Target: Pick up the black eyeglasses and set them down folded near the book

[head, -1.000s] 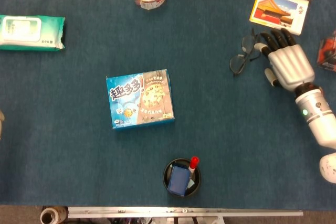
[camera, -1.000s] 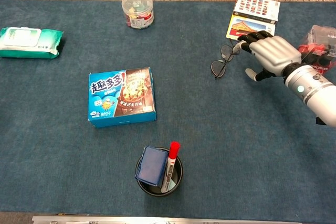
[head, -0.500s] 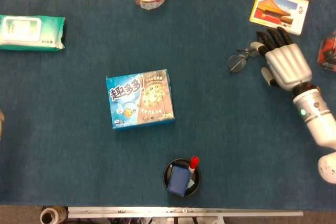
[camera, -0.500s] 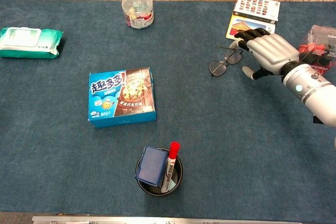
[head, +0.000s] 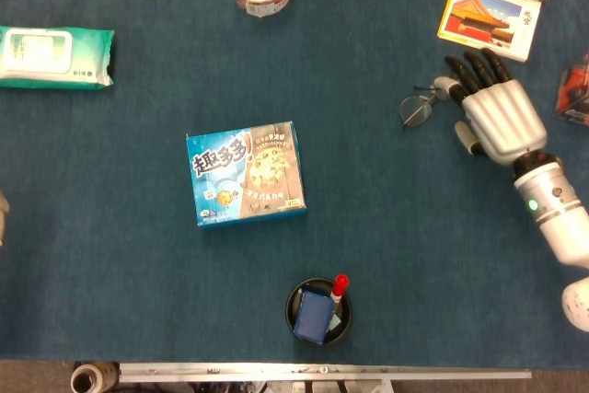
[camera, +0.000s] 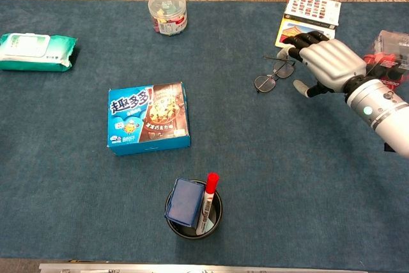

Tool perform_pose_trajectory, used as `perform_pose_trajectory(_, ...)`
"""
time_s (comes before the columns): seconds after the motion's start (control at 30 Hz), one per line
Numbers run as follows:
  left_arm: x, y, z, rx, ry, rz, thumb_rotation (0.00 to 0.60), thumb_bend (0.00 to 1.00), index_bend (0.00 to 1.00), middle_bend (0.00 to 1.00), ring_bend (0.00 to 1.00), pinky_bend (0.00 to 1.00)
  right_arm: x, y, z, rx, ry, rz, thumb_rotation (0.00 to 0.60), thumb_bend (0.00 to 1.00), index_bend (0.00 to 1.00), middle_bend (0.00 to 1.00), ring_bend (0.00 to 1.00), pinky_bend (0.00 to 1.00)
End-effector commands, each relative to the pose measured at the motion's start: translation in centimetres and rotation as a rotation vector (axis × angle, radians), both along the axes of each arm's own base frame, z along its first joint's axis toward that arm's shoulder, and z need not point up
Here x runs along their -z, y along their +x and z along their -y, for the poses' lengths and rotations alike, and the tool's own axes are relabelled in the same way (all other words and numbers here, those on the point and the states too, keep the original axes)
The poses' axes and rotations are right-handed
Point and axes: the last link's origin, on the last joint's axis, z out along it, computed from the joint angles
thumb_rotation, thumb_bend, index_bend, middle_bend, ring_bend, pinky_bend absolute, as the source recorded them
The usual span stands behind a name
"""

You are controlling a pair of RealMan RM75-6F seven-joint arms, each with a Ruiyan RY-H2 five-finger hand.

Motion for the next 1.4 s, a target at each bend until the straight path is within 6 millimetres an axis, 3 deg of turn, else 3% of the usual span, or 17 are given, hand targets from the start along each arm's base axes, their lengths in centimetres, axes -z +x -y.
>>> perform_pose_trajectory(0.03, 0.0, 0.0, 0.0, 0.000, 0.001, 0.001, 0.600, 0.48, 0.52, 0.45, 0.37, 0.46, 0.0, 0.0, 0.0, 0.000, 0.001, 0.001, 0.600, 0.38, 0.23, 0.10, 0.00, 0.05)
perform_pose_trajectory(1.4, -0.3, 0.1, 0.1, 0.003, 0.011, 0.009, 0.600, 0.48, 0.52, 0.45, 0.37, 0.46, 2.2, -2.9, -0.6, 0.065, 0.057, -0.060, 0.600, 0.38, 0.23, 0.10, 0.00, 0.05)
